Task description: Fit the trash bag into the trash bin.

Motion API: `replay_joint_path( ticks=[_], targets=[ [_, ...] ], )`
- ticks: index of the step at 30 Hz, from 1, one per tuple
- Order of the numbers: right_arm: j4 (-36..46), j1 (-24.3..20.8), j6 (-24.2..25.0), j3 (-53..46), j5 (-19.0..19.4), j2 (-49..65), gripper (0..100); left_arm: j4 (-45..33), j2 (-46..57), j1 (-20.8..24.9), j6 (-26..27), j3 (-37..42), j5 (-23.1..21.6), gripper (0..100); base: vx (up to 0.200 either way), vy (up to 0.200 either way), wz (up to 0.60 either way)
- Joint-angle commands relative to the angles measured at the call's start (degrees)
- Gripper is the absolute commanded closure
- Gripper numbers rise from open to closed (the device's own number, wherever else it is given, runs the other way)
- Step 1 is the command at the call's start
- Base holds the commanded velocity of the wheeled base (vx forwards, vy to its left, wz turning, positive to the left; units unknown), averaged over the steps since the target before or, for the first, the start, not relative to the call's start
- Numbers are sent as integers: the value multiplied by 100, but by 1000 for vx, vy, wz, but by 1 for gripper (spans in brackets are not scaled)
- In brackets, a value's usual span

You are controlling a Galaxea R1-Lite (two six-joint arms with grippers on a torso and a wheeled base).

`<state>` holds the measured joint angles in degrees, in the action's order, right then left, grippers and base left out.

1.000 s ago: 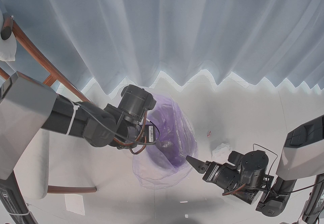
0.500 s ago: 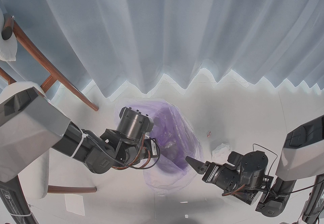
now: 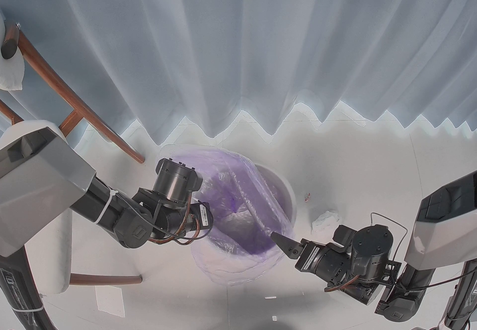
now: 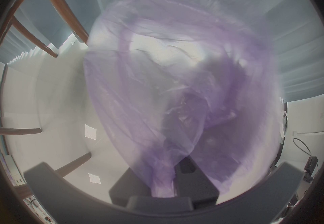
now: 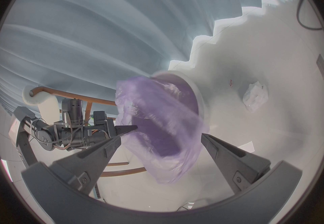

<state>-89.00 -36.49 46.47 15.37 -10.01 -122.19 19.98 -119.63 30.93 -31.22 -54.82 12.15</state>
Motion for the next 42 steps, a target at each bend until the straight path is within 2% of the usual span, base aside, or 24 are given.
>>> replay_joint_path(
  ticks=[1,10,17,28,29,35,42],
  targets=[
    [-100,-60,11,-8,-63,-7,0,15,89,-25,2,7,15,100,0,0,0],
    [-100,-34,-138,-43,-124,37,0,-12,291,36,2,68,156,100,0,0,0],
    [-100,1,-824,-43,-124,-130,0,23,449,36,28,402,367,100,0,0,0],
    [-100,-16,-850,-34,-124,-148,0,691,229,36,2,754,419,100,0,0,0],
    [-100,-16,-850,-34,-124,-148,0,753,185,45,-7,771,428,0,0,0,0],
    [-100,-25,-850,-26,-124,-156,0,955,141,89,19,798,428,0,0,0,0],
    [-100,-25,-841,-43,-124,-209,0,894,757,203,90,824,428,0,0,0,0]
  ],
)
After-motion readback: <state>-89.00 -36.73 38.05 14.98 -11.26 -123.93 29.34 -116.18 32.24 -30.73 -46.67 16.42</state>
